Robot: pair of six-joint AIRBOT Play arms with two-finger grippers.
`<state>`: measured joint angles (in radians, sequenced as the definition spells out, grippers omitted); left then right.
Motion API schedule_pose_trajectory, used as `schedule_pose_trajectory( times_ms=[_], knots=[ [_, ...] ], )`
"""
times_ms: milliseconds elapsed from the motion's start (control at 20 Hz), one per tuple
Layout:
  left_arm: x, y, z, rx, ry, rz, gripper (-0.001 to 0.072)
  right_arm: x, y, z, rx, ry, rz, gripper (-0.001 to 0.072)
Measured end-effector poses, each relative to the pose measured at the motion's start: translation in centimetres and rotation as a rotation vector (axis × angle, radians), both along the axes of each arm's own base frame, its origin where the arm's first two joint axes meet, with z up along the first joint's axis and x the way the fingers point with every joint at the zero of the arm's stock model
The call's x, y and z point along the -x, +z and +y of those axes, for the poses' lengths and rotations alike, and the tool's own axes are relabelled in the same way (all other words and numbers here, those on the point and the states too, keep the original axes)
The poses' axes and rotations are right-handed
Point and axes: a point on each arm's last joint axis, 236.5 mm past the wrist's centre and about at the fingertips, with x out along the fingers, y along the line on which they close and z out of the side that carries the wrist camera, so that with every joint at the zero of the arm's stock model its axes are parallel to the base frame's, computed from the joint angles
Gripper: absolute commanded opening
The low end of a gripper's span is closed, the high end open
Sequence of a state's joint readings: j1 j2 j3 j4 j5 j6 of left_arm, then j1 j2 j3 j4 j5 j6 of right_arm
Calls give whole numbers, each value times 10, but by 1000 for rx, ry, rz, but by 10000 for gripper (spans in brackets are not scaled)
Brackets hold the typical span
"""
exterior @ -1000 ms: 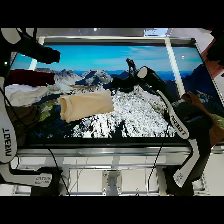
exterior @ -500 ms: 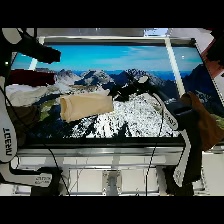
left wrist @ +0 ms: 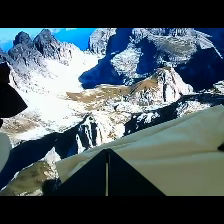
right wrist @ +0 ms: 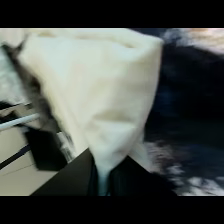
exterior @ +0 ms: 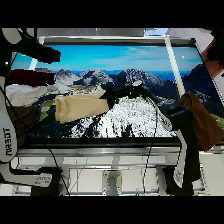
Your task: Fold the shirts.
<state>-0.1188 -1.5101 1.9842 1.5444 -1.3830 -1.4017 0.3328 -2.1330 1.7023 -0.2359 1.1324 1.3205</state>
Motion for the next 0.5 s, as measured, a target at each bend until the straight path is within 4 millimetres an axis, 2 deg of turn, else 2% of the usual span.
schedule_pose_trajectory(
  times_ms=[100, 250, 350, 500],
  knots=[
    [0, 0, 0, -4, -5, 1, 12, -7, 26, -8, -60, -5, -40, 32],
    [1, -1, 0, -7, -8, 6, 12, -30, 63, -46, -48, -51, -132, 32],
    [3, -2, 0, -9, -8, 16, 12, -44, 83, -89, 30, -97, -181, 32],
    [5, -4, 1, -10, -9, 28, 12, -52, 113, -176, 209, -182, -223, 32]
  ],
)
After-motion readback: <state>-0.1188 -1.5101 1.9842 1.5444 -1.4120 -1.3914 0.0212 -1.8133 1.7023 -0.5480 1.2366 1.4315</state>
